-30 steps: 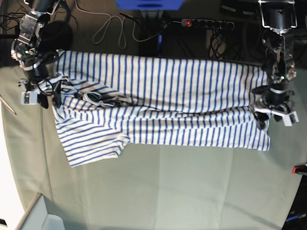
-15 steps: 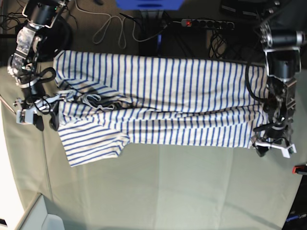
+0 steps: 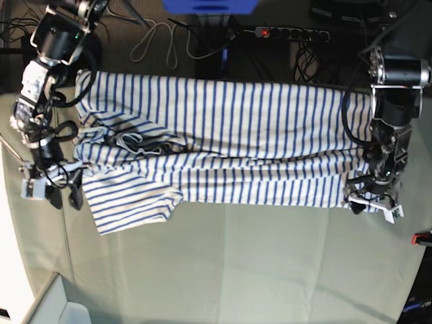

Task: Layout the t-shirt on the table in an organized manner, then fold the t-shirt properly
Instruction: 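Release and regrasp the folded shirt's lower layer with both grippers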

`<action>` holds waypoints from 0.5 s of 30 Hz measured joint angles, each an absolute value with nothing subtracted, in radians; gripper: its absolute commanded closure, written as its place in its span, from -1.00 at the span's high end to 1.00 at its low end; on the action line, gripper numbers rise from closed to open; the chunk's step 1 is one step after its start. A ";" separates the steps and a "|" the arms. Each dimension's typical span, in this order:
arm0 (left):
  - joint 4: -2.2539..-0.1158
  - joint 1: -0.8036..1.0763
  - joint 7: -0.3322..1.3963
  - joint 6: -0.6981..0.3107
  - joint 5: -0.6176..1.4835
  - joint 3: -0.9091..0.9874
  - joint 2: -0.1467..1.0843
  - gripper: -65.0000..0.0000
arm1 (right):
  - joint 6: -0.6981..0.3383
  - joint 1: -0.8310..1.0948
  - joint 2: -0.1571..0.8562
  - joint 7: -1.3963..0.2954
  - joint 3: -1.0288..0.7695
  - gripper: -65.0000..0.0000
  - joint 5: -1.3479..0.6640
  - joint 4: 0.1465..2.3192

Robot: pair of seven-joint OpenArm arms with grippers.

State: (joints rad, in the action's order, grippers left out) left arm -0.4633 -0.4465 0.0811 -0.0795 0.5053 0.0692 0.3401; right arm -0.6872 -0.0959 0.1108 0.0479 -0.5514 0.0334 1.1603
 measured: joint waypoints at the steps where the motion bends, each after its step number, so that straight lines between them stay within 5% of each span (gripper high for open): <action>1: -0.463 -0.447 0.082 -0.079 0.505 0.069 0.341 0.21 | -0.687 -0.117 0.112 0.052 -0.551 0.01 0.056 1.126; 7: -0.461 -0.441 0.088 -0.082 0.505 0.076 0.352 -1.00 | -0.688 -0.257 0.109 0.046 -0.557 0.02 0.289 0.875; 15: -0.466 -0.441 0.086 -0.083 0.506 0.077 0.361 -1.00 | -0.687 -0.410 0.167 0.052 -0.560 0.02 0.315 0.665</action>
State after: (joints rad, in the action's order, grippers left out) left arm -0.4656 -0.4408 0.0860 -0.0826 0.5060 0.0769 0.3607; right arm -0.6872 -0.4103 0.1665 0.0521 -0.5598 0.3149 0.6647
